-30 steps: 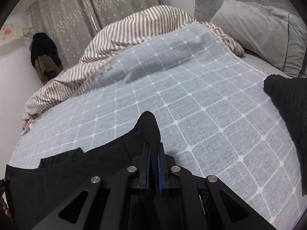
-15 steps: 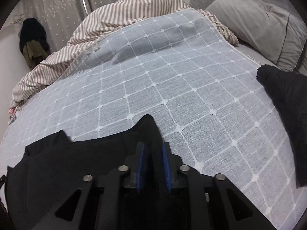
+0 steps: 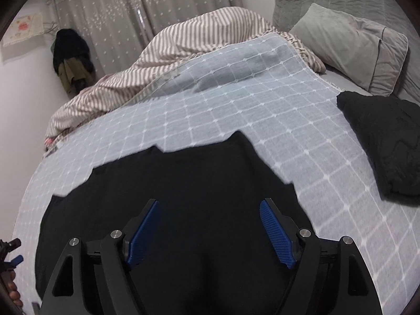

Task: Fold large clothes

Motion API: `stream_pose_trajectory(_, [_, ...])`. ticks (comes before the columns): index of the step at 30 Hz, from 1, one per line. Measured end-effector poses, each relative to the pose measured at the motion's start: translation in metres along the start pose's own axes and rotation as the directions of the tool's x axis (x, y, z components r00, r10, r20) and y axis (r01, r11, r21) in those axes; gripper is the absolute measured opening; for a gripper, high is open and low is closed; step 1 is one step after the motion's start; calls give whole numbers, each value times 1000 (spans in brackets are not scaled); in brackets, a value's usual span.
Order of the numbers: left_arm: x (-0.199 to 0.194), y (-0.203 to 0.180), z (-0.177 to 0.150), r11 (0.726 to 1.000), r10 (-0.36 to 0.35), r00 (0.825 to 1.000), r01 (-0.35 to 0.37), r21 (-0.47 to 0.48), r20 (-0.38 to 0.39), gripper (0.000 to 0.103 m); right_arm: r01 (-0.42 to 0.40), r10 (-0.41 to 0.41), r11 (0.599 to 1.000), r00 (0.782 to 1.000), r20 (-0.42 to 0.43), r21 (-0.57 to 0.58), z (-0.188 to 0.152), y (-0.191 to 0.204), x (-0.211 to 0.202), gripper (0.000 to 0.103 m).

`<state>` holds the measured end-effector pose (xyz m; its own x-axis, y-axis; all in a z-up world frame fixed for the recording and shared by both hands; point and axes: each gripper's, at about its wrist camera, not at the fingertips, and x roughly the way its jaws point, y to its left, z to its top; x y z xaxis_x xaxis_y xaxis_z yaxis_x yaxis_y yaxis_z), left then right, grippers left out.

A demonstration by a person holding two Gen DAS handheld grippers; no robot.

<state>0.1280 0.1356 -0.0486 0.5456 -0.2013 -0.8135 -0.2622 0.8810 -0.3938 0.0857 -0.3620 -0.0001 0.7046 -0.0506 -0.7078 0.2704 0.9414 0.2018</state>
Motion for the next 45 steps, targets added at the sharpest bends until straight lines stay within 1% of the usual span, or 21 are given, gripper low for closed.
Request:
stream_pose_trajectory(5, [-11, 17, -47, 995, -34, 999, 33, -90, -8, 101, -58, 59, 998, 998, -22, 32, -43, 13, -22, 82])
stream_pose_trajectory(7, [-9, 25, -65, 994, -10, 1000, 11, -109, 10, 101, -99, 99, 994, 995, -13, 49, -65, 16, -22, 83])
stream_pose_trajectory(9, [-3, 30, -78, 991, 27, 1000, -27, -131, -3, 101, -68, 72, 997, 995, -75, 48, -79, 25, -12, 83])
stream_pose_trajectory(10, [1, 33, -83, 989, 25, 1000, -28, -148, -17, 101, -60, 63, 998, 989, -135, 24, -83, 33, -5, 83])
stream_pose_trajectory(11, [6, 36, -90, 985, 3, 999, -10, -170, -39, 101, -86, 85, 996, 984, -154, 5, -85, 39, -3, 83])
stream_pose_trajectory(12, [7, 38, -94, 984, -13, 999, 4, -178, -50, 101, -123, 119, 992, 981, -151, -15, -89, 47, -4, 83])
stream_pose_trajectory(13, [12, 39, -99, 982, -43, 997, 30, -187, -65, 101, -131, 125, 991, 982, -142, -29, -91, 51, -7, 83])
stream_pose_trajectory(15, [17, 41, -103, 976, -79, 994, 62, -207, -74, 101, -87, 77, 992, 991, -107, -92, -97, 63, -14, 83])
stream_pose_trajectory(17, [22, 44, -104, 967, -109, 993, 94, -237, -53, 101, -43, 33, 987, 997, -69, -155, -101, 71, -18, 83])
stream_pose_trajectory(20, [31, 48, -103, 949, -144, 989, 130, -289, -28, 101, -25, 15, 983, 999, -52, -182, -104, 77, -17, 83])
stream_pose_trajectory(22, [34, 49, -100, 935, -159, 987, 157, -318, 19, 94, -39, 30, 986, 998, -61, -164, -104, 76, -12, 83])
stream_pose_trajectory(26, [40, 58, -95, 893, -194, 978, 209, -399, 79, 89, -53, 43, 990, 996, -77, -131, -104, 74, -3, 83])
stream_pose_trajectory(29, [42, 59, -93, 867, -183, 973, 227, -443, 140, 81, -51, 42, 992, 996, -78, -114, -105, 77, 1, 83])
stream_pose_trajectory(31, [44, 57, -91, 866, -169, 973, 222, -448, 154, 61, -57, 49, 993, 996, -76, -106, -107, 81, 2, 83])
stream_pose_trajectory(32, [46, 56, -88, 866, -168, 973, 223, -448, 159, 55, -63, 55, 993, 996, -76, -104, -107, 84, 3, 83])
stream_pose_trajectory(33, [45, 60, -87, 865, -173, 971, 229, -447, 163, 44, -69, 61, 992, 995, -75, -105, -108, 86, 4, 83])
stream_pose_trajectory(34, [42, 59, -85, 864, -176, 969, 236, -445, 173, 37, -78, 70, 991, 995, -71, -111, -109, 89, 4, 83])
stream_pose_trajectory(36, [30, 57, -80, 871, -188, 960, 261, -416, 208, 32, -90, 84, 988, 995, -55, -127, -110, 97, 1, 83])
stream_pose_trajectory(41, [-12, 47, -64, 892, -214, 916, 325, -315, 339, 28, -161, 161, 965, 987, -13, -207, -116, 126, -10, 82])
stream_pose_trajectory(44, [-35, 53, -57, 915, -162, 889, 297, -271, 428, 28, -231, 232, 936, 972, -26, -265, -123, 150, -15, 73])
stream_pose_trajectory(45, [-43, 57, -56, 923, -140, 878, 283, -259, 458, 27, -261, 259, 924, 965, -46, -280, -126, 157, -14, 67])
